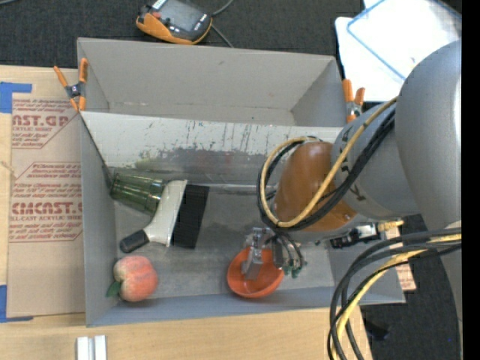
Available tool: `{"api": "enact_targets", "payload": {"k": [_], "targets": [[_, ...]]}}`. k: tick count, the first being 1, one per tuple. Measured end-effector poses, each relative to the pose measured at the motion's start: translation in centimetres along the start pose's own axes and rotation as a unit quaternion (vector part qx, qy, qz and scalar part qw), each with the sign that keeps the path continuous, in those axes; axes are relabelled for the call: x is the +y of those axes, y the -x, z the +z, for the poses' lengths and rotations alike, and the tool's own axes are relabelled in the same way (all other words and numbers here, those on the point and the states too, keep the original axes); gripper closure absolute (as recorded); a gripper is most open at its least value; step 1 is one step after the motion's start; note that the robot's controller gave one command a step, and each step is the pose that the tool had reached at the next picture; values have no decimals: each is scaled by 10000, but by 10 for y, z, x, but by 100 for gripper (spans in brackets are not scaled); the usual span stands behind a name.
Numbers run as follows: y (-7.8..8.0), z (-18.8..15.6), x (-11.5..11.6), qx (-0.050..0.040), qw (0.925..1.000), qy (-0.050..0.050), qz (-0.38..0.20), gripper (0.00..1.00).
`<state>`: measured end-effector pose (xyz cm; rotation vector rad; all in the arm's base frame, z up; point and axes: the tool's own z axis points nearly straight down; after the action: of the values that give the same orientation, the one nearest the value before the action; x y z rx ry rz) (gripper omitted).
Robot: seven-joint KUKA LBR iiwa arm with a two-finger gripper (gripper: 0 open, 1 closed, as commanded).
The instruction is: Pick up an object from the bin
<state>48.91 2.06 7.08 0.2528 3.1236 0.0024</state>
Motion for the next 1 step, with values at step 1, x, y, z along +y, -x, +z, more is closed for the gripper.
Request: {"api": "enact_targets", "payload": {"k": [1], "targets": [[-1, -18, 0, 14, 10000, 2, 2, 100]]}}
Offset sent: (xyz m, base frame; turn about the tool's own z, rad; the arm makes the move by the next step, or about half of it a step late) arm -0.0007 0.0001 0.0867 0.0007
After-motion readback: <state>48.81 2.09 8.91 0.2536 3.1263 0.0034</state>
